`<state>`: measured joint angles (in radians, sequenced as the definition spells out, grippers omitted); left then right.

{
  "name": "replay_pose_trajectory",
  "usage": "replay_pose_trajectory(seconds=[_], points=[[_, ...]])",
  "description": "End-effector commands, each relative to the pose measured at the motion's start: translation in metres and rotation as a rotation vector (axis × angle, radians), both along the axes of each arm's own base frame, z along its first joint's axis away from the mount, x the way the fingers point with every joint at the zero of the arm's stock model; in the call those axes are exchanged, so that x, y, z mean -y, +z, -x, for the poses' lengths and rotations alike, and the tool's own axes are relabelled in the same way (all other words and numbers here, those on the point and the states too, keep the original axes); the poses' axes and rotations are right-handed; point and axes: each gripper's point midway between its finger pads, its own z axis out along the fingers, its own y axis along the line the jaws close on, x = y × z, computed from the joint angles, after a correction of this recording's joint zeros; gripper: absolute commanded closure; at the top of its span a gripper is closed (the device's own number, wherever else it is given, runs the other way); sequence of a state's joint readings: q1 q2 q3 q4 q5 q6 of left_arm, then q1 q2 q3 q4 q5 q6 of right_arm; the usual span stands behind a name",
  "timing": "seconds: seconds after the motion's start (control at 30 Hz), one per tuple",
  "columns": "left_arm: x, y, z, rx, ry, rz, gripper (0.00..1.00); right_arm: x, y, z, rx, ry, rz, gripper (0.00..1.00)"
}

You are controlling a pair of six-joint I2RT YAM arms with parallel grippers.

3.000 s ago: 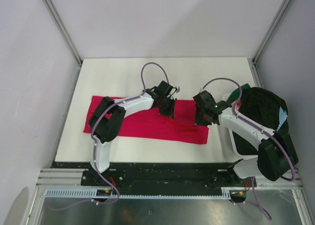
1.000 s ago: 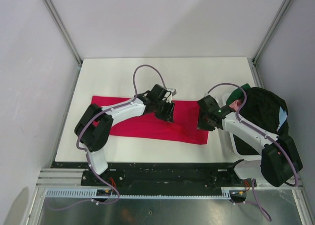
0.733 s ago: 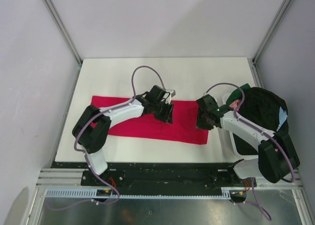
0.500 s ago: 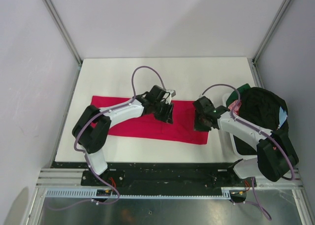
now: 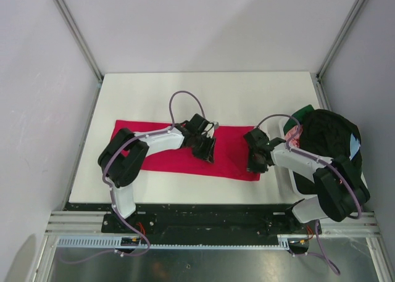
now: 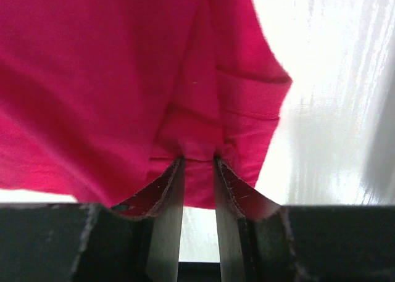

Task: Fold and stack the t-shirts
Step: Fold the other side of the tshirt into a rectangle

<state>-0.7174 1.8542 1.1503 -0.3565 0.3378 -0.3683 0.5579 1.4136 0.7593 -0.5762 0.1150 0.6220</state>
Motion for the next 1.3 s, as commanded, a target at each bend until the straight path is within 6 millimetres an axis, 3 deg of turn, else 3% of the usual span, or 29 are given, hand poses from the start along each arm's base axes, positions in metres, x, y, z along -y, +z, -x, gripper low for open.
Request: replay_pose_trajectory(seconds=[0.0,0.13,0.27,0.43,0.8,0.97,1.27], points=[[-0.006,-0.01,0.004,-0.009,0.02,-0.039,0.64,0.008,-0.007,-0.006,0.007,-0.046,0.009,0.71],[-0.013,-0.01,0.004,0.001,0.032,-0.061,0.64,0.011,0.004,-0.011,0.033,-0.067,-0.015,0.71],[-0.012,-0.001,0.0,0.022,0.029,-0.05,0.64,0.007,0.03,-0.02,0.094,-0.073,-0.052,0.71],[-0.007,0.003,-0.004,0.028,0.026,-0.036,0.65,0.003,0.057,-0.049,0.186,-0.096,-0.075,0.69],[-0.005,0.004,-0.005,0.03,0.023,-0.033,0.65,0.025,0.038,-0.127,0.201,-0.176,-0.052,0.66],[-0.005,0.002,-0.005,0.024,0.023,-0.035,0.65,0.025,0.032,-0.143,0.203,-0.181,-0.058,0.62],[-0.005,0.0,-0.004,0.019,0.023,-0.036,0.65,0.025,0.016,-0.15,0.179,-0.188,-0.06,0.62]])
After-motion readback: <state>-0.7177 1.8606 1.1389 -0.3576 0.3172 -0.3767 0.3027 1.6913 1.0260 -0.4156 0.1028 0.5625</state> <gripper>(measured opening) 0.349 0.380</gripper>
